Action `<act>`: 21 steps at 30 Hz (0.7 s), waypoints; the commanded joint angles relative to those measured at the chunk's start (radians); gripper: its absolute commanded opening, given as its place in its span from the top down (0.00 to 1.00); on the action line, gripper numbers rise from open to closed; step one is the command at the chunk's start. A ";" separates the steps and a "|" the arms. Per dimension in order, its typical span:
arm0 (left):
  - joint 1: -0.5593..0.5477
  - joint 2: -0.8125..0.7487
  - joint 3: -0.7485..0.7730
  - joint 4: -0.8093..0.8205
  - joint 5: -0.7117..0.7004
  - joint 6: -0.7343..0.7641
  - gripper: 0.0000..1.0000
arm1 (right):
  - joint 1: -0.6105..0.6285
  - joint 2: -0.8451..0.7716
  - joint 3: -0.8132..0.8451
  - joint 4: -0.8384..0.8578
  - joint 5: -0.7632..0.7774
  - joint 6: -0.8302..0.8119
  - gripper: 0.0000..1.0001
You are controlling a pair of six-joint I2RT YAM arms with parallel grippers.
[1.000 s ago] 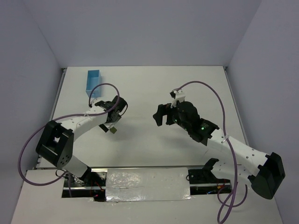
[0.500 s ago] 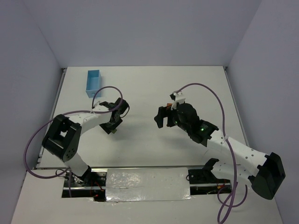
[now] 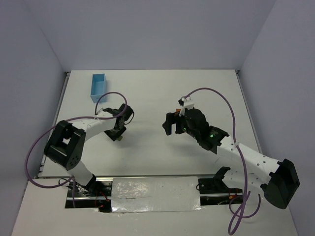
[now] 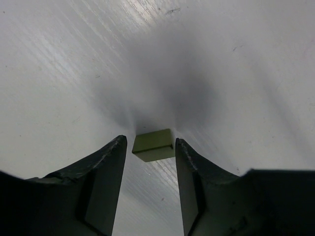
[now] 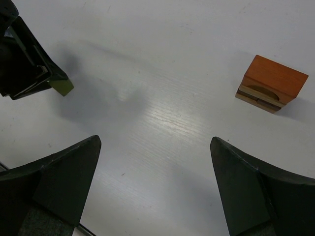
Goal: Build the wood block tower
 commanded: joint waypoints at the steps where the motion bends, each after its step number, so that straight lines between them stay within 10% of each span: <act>1: 0.009 -0.010 -0.008 0.004 0.004 0.009 0.48 | 0.002 0.008 0.018 0.016 0.013 -0.014 0.00; 12: 0.011 -0.111 -0.041 0.085 0.048 0.109 0.99 | 0.001 -0.021 -0.022 0.066 -0.004 -0.006 0.00; 21: -0.013 -0.531 -0.284 0.520 0.206 0.460 1.00 | -0.128 -0.084 -0.101 0.195 -0.350 0.102 0.00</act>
